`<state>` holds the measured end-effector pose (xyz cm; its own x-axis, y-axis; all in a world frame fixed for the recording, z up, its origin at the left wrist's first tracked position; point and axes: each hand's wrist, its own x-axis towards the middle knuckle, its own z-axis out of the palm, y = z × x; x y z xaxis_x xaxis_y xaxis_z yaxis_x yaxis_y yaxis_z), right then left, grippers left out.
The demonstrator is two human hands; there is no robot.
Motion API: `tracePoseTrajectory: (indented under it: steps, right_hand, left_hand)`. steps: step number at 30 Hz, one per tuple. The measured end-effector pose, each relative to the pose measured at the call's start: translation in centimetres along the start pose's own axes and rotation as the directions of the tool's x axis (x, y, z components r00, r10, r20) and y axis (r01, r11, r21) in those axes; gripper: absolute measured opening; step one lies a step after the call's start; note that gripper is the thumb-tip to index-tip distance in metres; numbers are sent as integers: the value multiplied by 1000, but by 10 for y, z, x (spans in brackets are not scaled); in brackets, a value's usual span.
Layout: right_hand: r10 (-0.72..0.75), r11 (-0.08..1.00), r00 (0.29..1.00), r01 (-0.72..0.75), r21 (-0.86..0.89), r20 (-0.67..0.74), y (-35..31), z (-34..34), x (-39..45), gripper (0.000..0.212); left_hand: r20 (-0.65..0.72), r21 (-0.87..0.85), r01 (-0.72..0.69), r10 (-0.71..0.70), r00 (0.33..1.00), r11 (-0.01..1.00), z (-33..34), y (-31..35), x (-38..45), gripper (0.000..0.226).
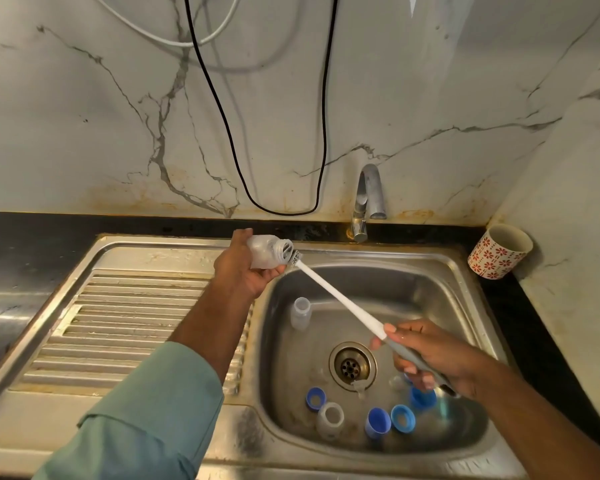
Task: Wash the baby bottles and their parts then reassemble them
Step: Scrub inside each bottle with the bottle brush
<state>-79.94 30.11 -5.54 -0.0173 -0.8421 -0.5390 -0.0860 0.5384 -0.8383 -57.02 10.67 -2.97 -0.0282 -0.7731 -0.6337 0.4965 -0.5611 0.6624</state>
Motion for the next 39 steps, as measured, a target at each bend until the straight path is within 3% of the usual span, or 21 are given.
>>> tracePoseTrajectory:
  steps: [2, 4, 6, 7, 9, 11, 13, 15, 17, 19, 20, 22, 23, 25, 28, 31, 33, 34, 36, 38, 39]
  right_hand:
    - [-117, 972, 986, 88, -219, -119, 2, -2, 0, 45]
    - [-472, 645, 832, 101, -758, -291, 11, -5, 5, 33]
    - [-771, 276, 602, 20, -961, -209, 20, -2, 11, 35]
    - [-780, 265, 594, 26, -964, -198, 22, 4, 13, 32]
    - [-553, 632, 782, 169, -756, -287, 17, 11, 10, 31]
    - [-80, 984, 990, 60, -168, -116, 10, 10, 7, 31]
    - [7, 996, 999, -10, -93, -32, 9, 4, 8, 31]
    - [-204, 868, 954, 72, -491, -220, 14, 1, 14, 36]
    - [-509, 577, 763, -43, -816, -400, 16, 4, 19, 33]
    - [-720, 393, 562, -152, -907, -407, 20, 10, 22, 28]
    - [-722, 393, 561, -151, -907, -406, 20, 11, 24, 31]
    - [-519, 611, 760, 8, -792, -392, 24, 11, 26, 47]
    - [-322, 814, 894, 95, -573, -310, 23, 11, 25, 54]
    - [-95, 986, 990, 79, -144, -108, 22, 5, 24, 56]
    - [-265, 915, 938, 172, -365, -223, 24, -1, 24, 38]
    - [-590, 546, 727, 36, -837, -353, 28, 0, 28, 28]
    - [-482, 696, 808, 118, -708, -339, 23, 6, 26, 36]
    - [-290, 886, 924, 161, -434, -249, 19, 10, 23, 39]
    - [-17, 1000, 999, 18, -20, 40, 12, 12, 16, 42]
    - [-83, 987, 996, 81, -136, -11, 16, 7, 19, 43]
    - [-198, 923, 968, 133, -360, -151, 20, 4, 22, 43]
  left_hand:
    - [-6, -10, -3, 3, 1000, 1000, 0, -3, -2, 41]
    - [-36, -32, -1, 0, 999, 999, 0, -5, -4, 37]
    - [-60, -62, 5, -9, 998, 998, 2, -7, -6, 36]
    - [-63, -76, -1, -3, 998, 997, 3, -7, -6, 34]
    - [-50, -73, -19, 16, 999, 997, 3, -6, -7, 32]
    - [-17, -44, -35, 34, 999, 998, 1, -6, -6, 36]
    - [1, -43, -33, 33, 999, 999, -3, -6, -4, 41]
    - [-15, -60, -22, 21, 1000, 998, -6, -6, -1, 42]
    - [-22, -69, -8, 7, 1000, 998, -5, -7, -2, 40]
    - [3, -99, -4, 5, 1000, 995, -2, -9, -4, 40]
    - [21, -114, -12, 14, 1000, 993, 0, -8, -4, 41]
    - [44, -108, -32, 37, 998, 994, 2, -6, -4, 43]
    - [50, -85, -37, 41, 998, 996, 2, -5, -3, 43]
    - [73, -39, -26, 29, 997, 999, 0, -3, -2, 43]
    - [53, -42, -13, 16, 998, 999, -4, -3, 2, 45]
    - [20, -83, -16, 18, 1000, 996, -4, -4, 3, 46]
    - [35, -106, -38, 42, 999, 994, -2, -3, 0, 45]
    - [39, -104, -51, 55, 998, 993, -2, -2, 0, 44]
    - [56, -87, -58, 63, 996, 995, -3, 0, 1, 45]
    - [91, -86, -47, 54, 994, 995, -5, 0, 3, 49]
    - [87, -92, -43, 51, 995, 995, -6, -1, 5, 50]
